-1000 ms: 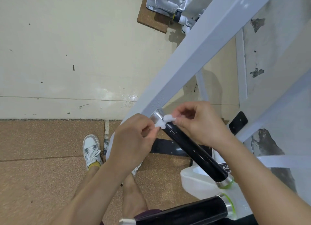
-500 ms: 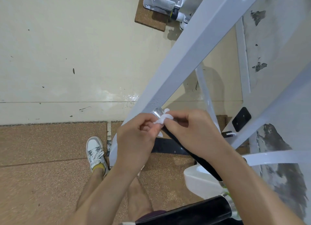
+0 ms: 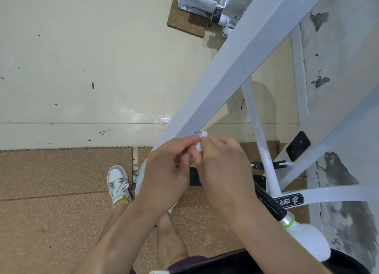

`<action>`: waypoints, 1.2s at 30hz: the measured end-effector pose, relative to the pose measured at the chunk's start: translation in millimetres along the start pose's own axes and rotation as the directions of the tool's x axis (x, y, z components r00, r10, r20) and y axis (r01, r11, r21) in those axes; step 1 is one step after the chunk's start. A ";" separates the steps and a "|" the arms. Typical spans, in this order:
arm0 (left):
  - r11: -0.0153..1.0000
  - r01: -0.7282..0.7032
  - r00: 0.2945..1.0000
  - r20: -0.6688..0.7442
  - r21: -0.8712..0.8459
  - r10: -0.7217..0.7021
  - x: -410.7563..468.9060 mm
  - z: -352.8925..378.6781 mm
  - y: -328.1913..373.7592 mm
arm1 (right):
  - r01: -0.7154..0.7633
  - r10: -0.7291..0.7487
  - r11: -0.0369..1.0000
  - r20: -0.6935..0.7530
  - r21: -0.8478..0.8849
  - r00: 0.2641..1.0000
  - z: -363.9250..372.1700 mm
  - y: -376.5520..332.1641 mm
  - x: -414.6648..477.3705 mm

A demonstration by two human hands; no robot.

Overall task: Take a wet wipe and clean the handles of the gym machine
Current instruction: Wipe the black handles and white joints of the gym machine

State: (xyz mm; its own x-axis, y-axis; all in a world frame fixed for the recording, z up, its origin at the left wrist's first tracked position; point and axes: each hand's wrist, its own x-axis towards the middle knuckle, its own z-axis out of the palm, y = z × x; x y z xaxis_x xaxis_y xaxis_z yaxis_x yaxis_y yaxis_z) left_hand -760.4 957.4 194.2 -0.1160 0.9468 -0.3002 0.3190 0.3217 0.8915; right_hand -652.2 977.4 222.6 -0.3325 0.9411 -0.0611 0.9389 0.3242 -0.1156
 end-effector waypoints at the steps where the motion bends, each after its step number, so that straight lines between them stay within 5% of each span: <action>1: 1.000 -0.027 1.000 0.001 0.000 0.027 -0.1 0.2 1.1 | -0.054 0.054 0.997 0.012 0.053 0.998 -1.0 1.2 4.1; 4: 0.996 -0.084 0.996 0.008 0.036 0.084 -1.6 3.5 0.2 | -0.209 0.203 0.955 0.051 0.209 0.978 -2.2 4.0 6.6; 11: 0.992 -0.052 0.998 0.024 0.113 0.049 -2.7 -6.3 -7.6 | -0.298 0.282 0.938 0.109 0.176 0.953 -15.4 13.5 -9.6; 16: 0.996 -0.009 1.000 0.001 0.091 0.009 -1.7 0.4 -1.0 | -0.266 0.246 0.915 0.103 0.302 0.964 -3.2 4.3 12.9; 23: 0.995 -0.021 0.999 0.041 0.098 0.017 -8.8 7.3 9.1 | -0.309 0.270 0.923 0.190 0.228 0.944 -21.3 19.1 -7.9; 28: 0.992 0.038 0.994 -0.102 0.117 -0.026 2.0 9.1 1.6 | -0.292 0.254 0.931 0.186 0.218 0.949 -8.2 5.1 7.8; 33: 0.971 -0.093 0.996 0.035 0.218 0.087 -12.0 7.9 -0.4 | -0.224 0.209 0.967 0.125 0.123 0.970 -13.3 14.7 -23.2; 36: 0.970 -0.067 0.997 -0.010 0.232 0.071 -4.6 6.6 -1.9 | -0.272 0.254 0.943 0.115 0.191 0.960 -6.0 7.5 -1.0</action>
State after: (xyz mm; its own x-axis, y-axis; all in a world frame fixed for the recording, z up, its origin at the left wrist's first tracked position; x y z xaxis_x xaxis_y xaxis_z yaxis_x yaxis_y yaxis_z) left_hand -754.3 952.5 191.6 -0.1022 0.9672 -0.2324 0.5356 0.2503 0.8065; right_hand -644.2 979.5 227.8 -0.0911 0.9751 -0.2022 0.9591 0.0312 -0.2813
